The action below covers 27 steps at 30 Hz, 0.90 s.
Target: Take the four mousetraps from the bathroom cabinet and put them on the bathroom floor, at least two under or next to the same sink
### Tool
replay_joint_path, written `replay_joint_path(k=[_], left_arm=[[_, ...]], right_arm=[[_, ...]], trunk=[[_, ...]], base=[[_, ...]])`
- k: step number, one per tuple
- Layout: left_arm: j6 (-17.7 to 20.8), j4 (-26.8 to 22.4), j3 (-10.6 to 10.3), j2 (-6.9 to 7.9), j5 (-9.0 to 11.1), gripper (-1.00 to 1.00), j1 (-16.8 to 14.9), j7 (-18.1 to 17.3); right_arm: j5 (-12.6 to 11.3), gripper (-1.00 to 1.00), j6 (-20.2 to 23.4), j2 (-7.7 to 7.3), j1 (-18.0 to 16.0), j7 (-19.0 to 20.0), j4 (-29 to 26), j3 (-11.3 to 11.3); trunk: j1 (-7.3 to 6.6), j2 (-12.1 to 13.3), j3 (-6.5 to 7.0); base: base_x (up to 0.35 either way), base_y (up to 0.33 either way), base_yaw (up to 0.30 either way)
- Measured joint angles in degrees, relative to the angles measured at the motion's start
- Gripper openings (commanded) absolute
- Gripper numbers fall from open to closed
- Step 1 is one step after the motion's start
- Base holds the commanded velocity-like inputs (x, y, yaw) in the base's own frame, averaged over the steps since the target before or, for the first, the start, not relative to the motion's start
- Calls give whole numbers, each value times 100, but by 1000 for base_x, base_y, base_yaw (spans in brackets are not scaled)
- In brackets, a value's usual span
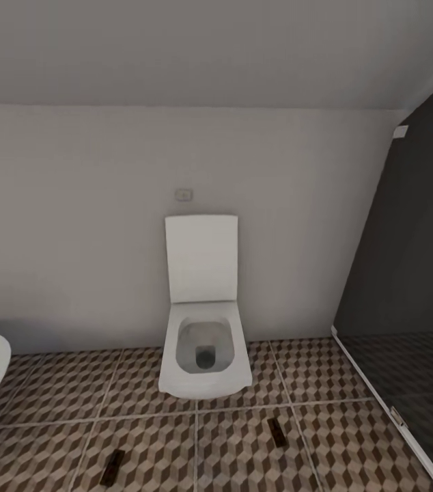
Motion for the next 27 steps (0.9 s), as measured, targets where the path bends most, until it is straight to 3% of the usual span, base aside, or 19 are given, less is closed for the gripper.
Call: replay_joint_path(k=[27], left_arm=[[6,0,-1,13,1,100,102,-2]], right_arm=[[0,100,19,0,170,29,109,1]], trunk=[[-593,1083,485]], base=[[0,0,0]])
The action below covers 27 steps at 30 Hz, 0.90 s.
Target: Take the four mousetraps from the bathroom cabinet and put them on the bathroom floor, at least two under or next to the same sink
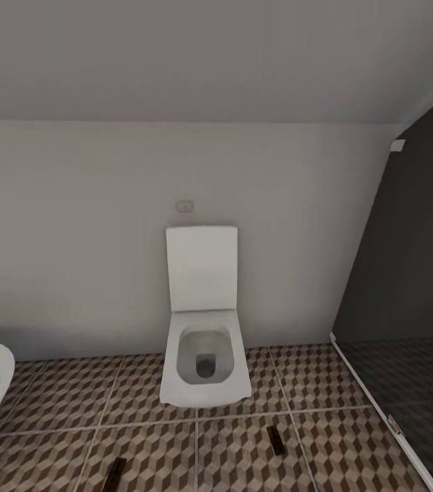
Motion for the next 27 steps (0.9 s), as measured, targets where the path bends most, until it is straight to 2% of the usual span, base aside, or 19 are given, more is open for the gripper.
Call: replay_joint_path(k=[27], left_arm=[[-14,9,1,18,15,100,2,0]], right_arm=[[1,100,-15,0,44,0,-6,0]], trunk=[[-593,1083,485]], base=[[0,0,0]])
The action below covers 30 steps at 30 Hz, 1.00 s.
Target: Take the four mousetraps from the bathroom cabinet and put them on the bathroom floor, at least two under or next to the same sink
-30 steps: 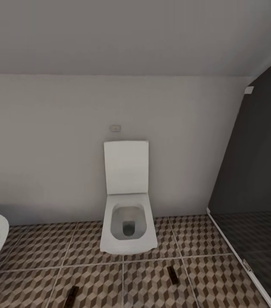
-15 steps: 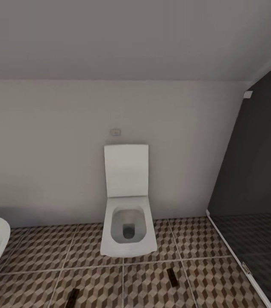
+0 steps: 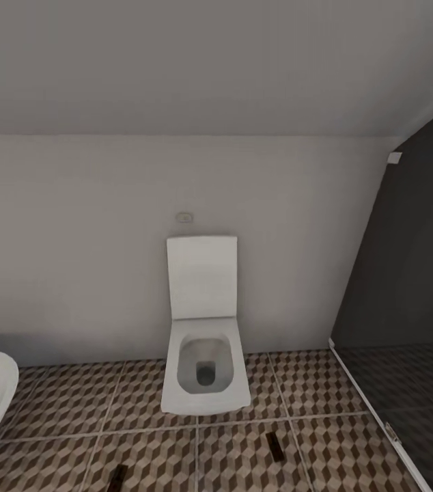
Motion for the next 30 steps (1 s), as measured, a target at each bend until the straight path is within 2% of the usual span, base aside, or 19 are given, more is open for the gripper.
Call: replay_joint_path(k=[30], left_arm=[[8,-5,-1,-23,2,100,0,0]], right_arm=[[0,100,-2,0,78,0,6,0]], trunk=[[-659,1204,539]], base=[[0,0,0]])
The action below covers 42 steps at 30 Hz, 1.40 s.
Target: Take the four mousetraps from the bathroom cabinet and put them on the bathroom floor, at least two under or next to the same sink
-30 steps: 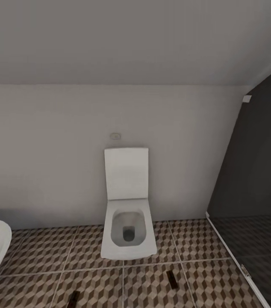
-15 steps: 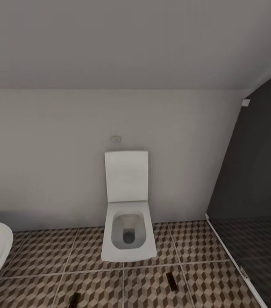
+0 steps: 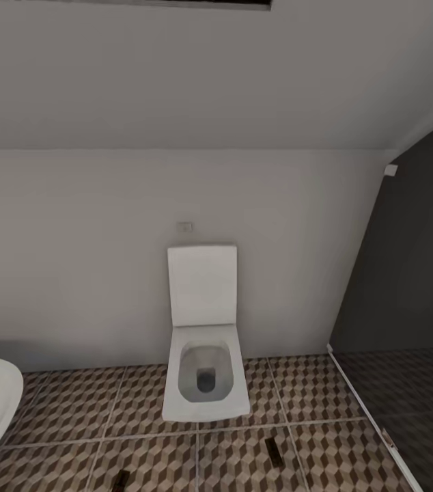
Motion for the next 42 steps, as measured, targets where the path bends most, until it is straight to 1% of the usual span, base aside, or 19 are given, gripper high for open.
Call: replay_joint_path(k=[42], left_arm=[[0,-4,2,0,9,100,0,-5]], right_arm=[[0,100,-9,-7,10,1,-40,-4]], trunk=[[-923,1685,755]], base=[[0,0,0]])
